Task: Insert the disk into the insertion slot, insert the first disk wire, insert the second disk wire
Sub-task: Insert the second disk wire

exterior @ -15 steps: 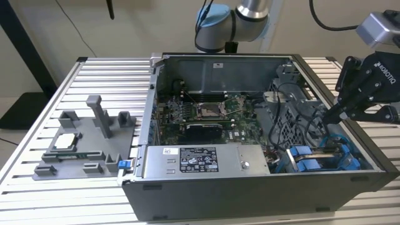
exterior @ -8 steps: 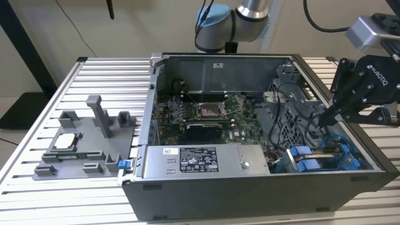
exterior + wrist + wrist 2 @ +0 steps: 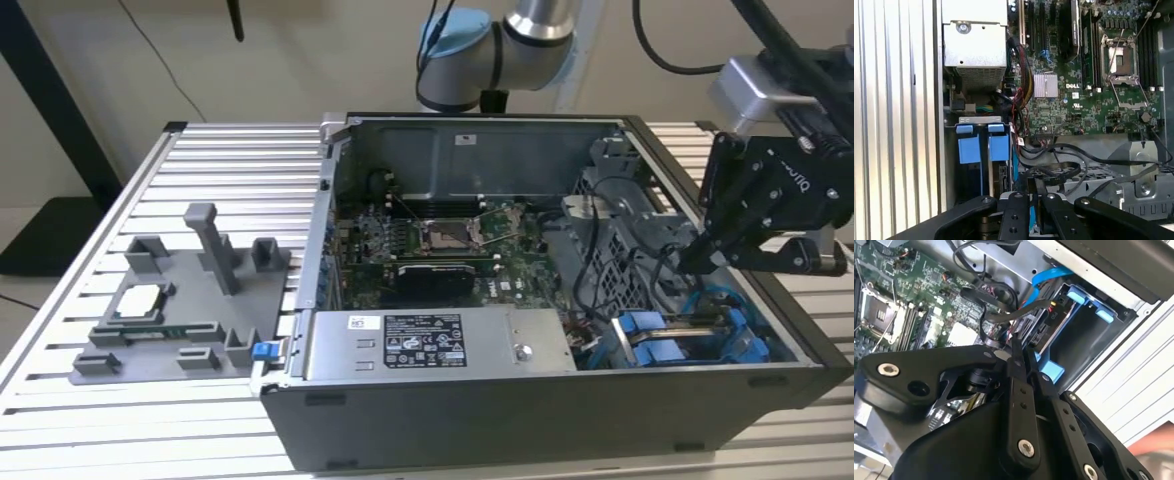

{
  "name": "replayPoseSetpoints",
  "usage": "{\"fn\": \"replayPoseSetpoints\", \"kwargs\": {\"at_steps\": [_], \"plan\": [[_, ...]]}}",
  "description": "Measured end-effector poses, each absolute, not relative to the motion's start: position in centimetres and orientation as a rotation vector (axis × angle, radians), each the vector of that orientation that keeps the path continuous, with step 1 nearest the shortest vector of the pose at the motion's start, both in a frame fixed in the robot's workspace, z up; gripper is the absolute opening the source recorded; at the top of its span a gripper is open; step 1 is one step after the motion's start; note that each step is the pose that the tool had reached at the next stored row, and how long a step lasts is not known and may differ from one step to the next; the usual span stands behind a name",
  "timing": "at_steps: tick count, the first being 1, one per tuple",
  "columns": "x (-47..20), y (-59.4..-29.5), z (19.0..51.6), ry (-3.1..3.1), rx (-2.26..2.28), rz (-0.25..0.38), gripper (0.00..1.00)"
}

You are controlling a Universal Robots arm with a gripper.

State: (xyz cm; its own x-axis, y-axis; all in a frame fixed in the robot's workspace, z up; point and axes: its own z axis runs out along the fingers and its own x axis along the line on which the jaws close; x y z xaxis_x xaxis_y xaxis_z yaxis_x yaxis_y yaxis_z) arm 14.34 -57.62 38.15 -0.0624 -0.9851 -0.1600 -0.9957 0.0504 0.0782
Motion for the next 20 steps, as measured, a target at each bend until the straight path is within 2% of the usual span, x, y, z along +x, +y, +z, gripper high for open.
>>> {"fn": "replayPoseSetpoints", "kwargs": {"at_steps": [12,20], "plan": [[12.8,-57.7,37.6,2.213,-2.095,0.130,0.00],[12.5,-57.8,36.4,2.237,-2.074,0.106,0.00]]}}
